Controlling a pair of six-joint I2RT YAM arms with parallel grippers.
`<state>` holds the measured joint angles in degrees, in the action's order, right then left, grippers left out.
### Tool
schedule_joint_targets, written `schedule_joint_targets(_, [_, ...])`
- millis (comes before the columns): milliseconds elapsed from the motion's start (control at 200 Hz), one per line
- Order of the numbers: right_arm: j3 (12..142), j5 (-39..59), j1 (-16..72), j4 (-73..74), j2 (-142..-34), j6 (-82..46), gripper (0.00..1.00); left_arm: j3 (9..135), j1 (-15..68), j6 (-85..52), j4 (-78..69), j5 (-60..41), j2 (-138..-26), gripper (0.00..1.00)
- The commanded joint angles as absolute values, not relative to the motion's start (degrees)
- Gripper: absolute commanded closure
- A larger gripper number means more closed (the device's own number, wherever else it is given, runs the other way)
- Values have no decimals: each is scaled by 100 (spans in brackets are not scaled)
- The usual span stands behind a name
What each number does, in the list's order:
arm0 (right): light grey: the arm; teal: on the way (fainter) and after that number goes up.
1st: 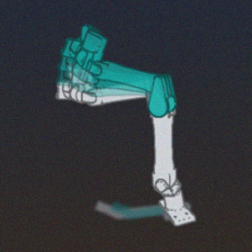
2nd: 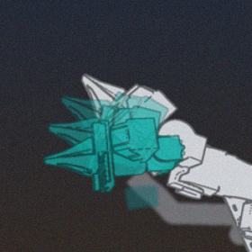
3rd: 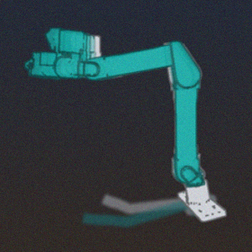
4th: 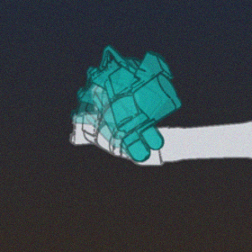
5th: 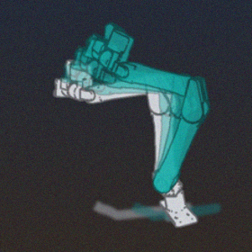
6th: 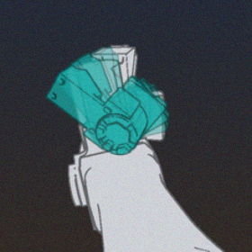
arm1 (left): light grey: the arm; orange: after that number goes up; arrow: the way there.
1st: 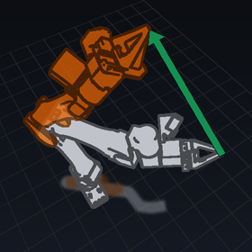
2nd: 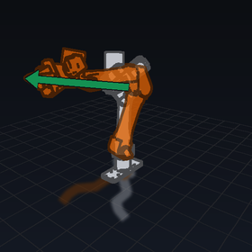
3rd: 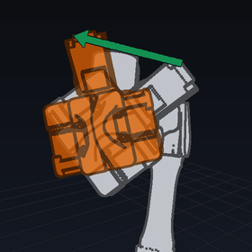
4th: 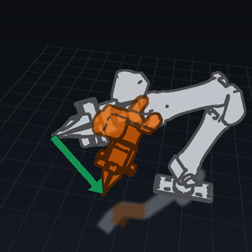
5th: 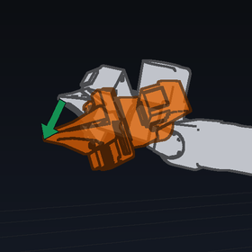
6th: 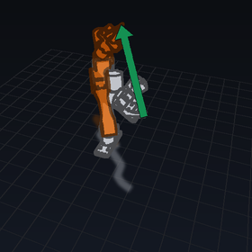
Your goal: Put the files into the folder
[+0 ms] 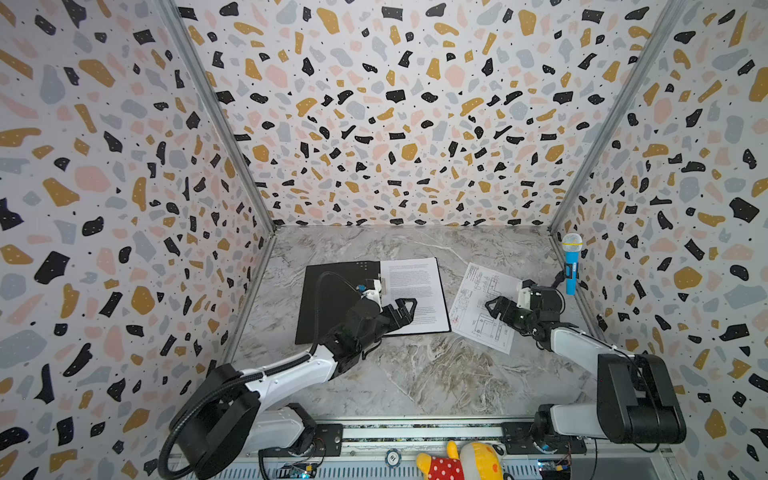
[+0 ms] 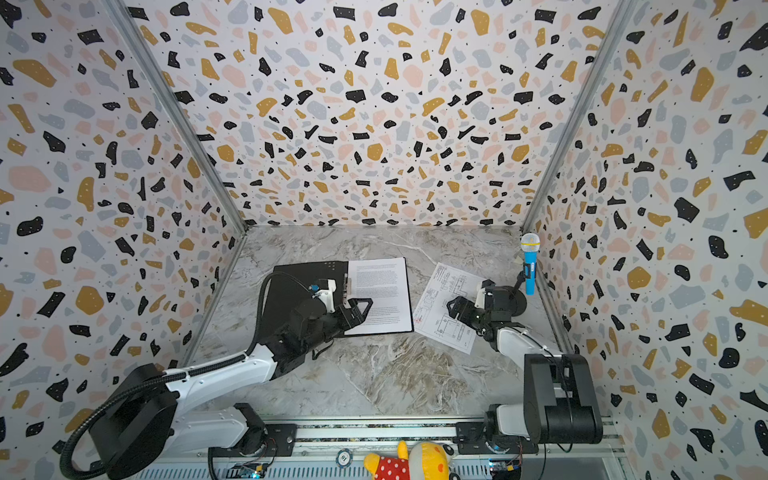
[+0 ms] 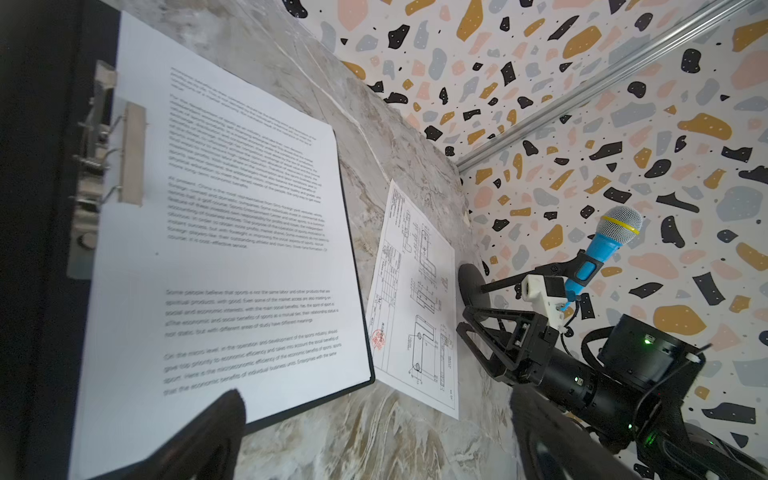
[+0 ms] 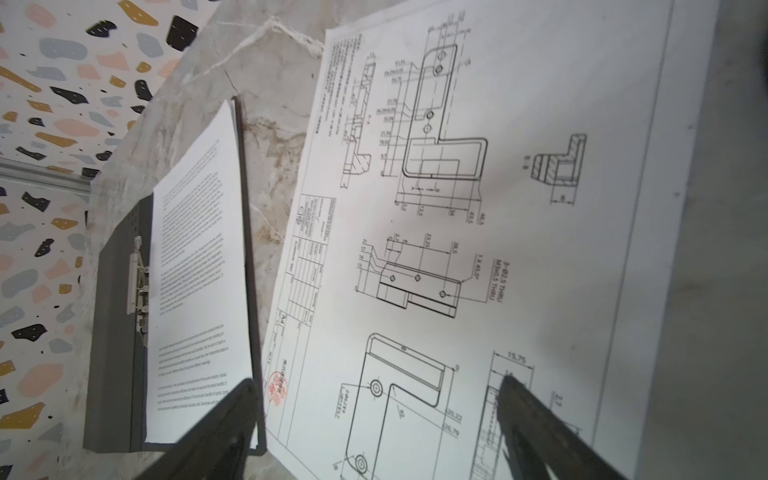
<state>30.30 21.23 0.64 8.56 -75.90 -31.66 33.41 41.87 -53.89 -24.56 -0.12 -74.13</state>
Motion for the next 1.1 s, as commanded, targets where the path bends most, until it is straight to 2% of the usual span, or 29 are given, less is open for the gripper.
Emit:
schedule_joint_targets(0, [3049, 2050, -116, 540, -7264, -2967, 9, 3925, 4294, -4803, -2761, -209, -7942, 0])
schedule_joint_targets(265, [2570, 2217, -800, 693, -6792, -2939, 2, 5499, 4521, -4245, -2581, -502, -9551, 0])
schedule_joint_targets(425, [2352, 2290, -1014, 846, -6706, -2979, 2, 6494, 4643, -4061, -2324, -702, -10558, 0])
schedule_joint_targets(581, [2270, 2384, -1133, 920, -6802, -3003, 2, 7715, 4881, -3382, -1485, -258, -11381, 0])
schedule_joint_targets(806, [2163, 2439, -1280, 977, -6829, -2992, 2, 9321, 4944, -3032, -394, -209, -12664, 0])
schedule_joint_targets(1096, [2113, 2653, -1503, 1035, -6866, -2998, 2, 10122, 4972, -2929, 116, -18, -13378, 0])
